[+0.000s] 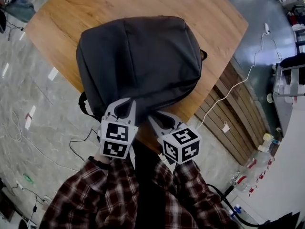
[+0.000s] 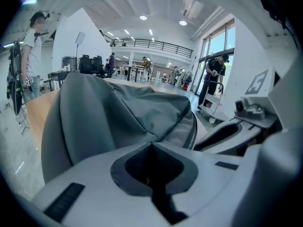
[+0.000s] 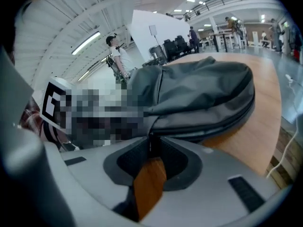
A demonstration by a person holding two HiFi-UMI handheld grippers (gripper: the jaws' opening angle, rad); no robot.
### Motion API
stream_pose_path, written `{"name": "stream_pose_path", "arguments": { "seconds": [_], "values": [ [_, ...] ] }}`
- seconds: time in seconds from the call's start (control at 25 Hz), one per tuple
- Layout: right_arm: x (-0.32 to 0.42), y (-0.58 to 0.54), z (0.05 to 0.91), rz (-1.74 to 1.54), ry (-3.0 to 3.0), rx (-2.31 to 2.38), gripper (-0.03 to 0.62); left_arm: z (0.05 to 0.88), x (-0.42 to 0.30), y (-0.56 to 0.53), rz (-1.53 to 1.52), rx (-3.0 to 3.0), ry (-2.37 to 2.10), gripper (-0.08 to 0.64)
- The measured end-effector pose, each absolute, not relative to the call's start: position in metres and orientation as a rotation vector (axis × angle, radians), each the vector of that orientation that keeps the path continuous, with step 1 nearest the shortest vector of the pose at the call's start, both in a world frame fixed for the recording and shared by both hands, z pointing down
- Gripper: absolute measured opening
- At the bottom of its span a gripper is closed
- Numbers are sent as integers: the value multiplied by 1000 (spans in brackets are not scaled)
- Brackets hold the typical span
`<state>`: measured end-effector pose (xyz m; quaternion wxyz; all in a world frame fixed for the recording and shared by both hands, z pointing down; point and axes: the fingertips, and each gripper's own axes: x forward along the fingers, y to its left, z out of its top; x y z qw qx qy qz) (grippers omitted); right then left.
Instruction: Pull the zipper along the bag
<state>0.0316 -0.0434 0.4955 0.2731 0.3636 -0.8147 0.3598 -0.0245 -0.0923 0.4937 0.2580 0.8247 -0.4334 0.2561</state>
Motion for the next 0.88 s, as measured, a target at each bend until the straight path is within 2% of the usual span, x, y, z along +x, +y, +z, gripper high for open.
{"name": "stream_pose_path", "arguments": {
  "seconds": [0.12,0.76,0.8,0.88],
  "values": [
    [25,-34,510,993,-2143,897,94,494,-25,-92,684,2238,-1171,10],
    [11,-41,530,1012,-1966,877,92,496,-25,-89,655,2257,-1178,11],
    [11,-40,529,1010,-1980,885,85,496,-25,-89,653,2260,-1184,10],
    [11,-38,526,1012,-2014,902,26,495,-25,-89,643,2277,-1194,10]
  ]
}}
